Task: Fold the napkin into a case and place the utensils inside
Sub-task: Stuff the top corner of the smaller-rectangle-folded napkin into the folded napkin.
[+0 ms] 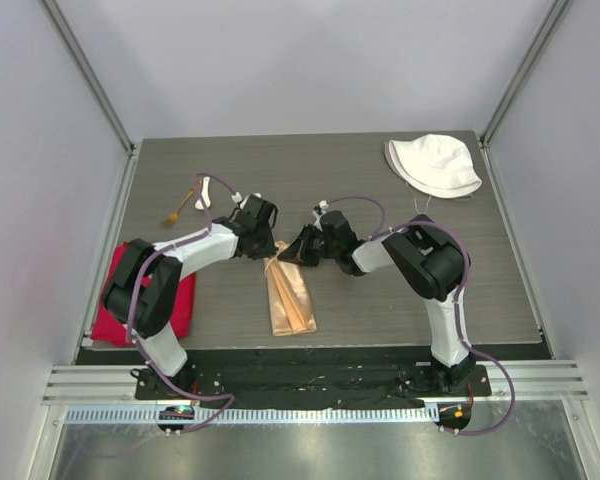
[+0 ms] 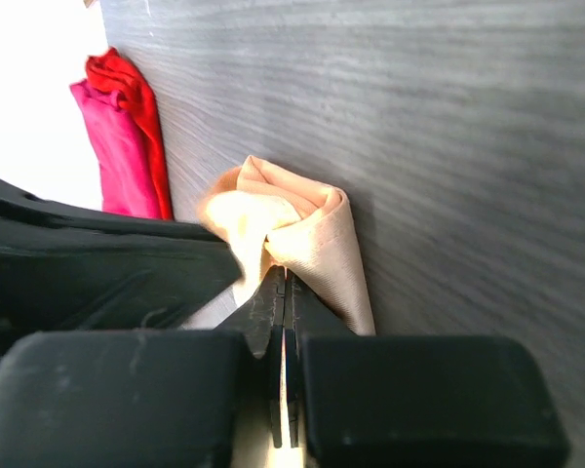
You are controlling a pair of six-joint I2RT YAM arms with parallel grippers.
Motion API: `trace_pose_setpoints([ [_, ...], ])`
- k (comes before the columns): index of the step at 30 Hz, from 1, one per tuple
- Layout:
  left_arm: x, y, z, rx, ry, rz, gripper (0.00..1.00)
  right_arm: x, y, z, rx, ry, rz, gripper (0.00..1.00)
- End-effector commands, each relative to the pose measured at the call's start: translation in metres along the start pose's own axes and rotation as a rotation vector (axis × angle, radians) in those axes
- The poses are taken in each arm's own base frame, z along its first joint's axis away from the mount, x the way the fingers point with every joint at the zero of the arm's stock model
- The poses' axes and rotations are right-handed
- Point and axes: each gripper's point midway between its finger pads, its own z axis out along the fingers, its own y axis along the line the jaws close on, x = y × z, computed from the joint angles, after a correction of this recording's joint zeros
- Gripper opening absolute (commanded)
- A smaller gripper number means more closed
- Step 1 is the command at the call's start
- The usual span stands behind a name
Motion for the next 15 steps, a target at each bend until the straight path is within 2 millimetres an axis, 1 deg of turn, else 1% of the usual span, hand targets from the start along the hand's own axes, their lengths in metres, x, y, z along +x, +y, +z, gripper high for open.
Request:
trace_pose_setpoints([
  [1,-0.026,-0.017,-0.032,0.064,-0.084,-0.013,0.30,0.000,0.010,-0.020,0.026,-0.009,-0.062,0.01],
  [3,-0.022,-0.015,-0.034,0.072,-0.088,0.005,0.35,0.000,0.015,-0.023,0.020,-0.006,-0.073,0.01],
  [4,-0.022,-0.018,-0.039,0.091,-0.094,0.019,0.35,0.000,0.016,-0.025,0.019,-0.003,-0.073,0.01],
  [5,-0.019,-0.019,-0.040,0.094,-0.092,0.042,0.35,0.002,0.016,-0.025,0.017,0.001,-0.075,0.02],
  [7,-0.012,-0.017,-0.038,0.081,-0.075,0.087,0.33,0.003,0.015,-0.025,0.022,0.009,-0.074,0.02],
  [9,-0.005,-0.017,-0.035,0.069,-0.059,0.115,0.28,0.005,0.014,-0.025,0.023,0.014,-0.078,0.02],
  [11,0.001,-0.009,-0.030,0.027,-0.040,0.129,0.25,0.006,0.013,-0.025,0.026,0.019,-0.079,0.02],
  [13,0.003,-0.007,-0.028,0.009,-0.038,0.152,0.25,0.006,0.011,-0.025,0.036,0.020,-0.080,0.02],
  [15,0.001,-0.004,-0.024,-0.030,-0.048,0.170,0.25,0.007,0.009,-0.025,0.039,0.022,-0.082,0.02],
])
